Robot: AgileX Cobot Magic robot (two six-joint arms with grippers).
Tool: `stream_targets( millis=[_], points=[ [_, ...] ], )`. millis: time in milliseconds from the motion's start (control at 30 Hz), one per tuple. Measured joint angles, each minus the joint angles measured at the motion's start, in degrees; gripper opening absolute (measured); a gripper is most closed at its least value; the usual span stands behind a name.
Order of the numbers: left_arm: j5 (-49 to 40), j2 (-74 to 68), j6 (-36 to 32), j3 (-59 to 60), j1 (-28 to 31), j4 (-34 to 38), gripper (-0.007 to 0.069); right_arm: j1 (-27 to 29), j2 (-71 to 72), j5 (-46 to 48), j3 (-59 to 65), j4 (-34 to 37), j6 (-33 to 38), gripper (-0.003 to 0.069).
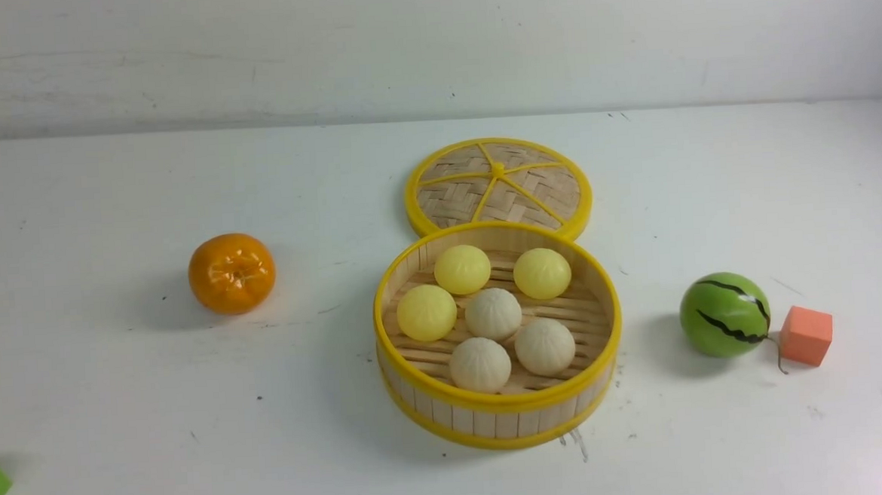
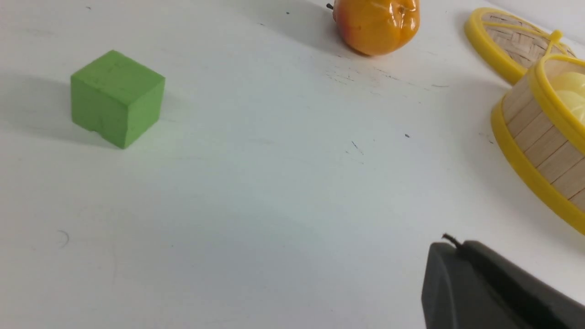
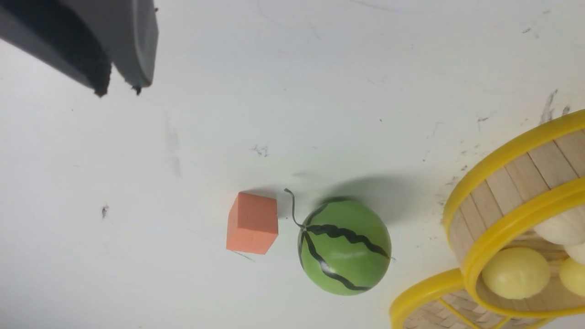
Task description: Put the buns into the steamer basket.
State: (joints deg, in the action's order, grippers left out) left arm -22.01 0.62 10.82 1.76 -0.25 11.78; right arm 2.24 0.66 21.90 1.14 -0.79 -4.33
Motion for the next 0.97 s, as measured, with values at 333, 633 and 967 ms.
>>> stream_targets(
  millis=[333,633,967],
  points=[
    [0.0,0.0,0.0,0.0,0.0,0.0,-0.0013,0.0,0.0,0.0,0.0,0.0,0.0,0.0091],
    [0.0,0.0,0.0,0.0,0.0,0.0,-0.0013,0.0,0.0,0.0,0.0,-0.04,0.0,0.0103],
    [0.0,0.0,0.0,0.0,0.0,0.0,-0.0013,0.0,0.0,0.0,0.0,0.02,0.0,0.0106]
  ],
)
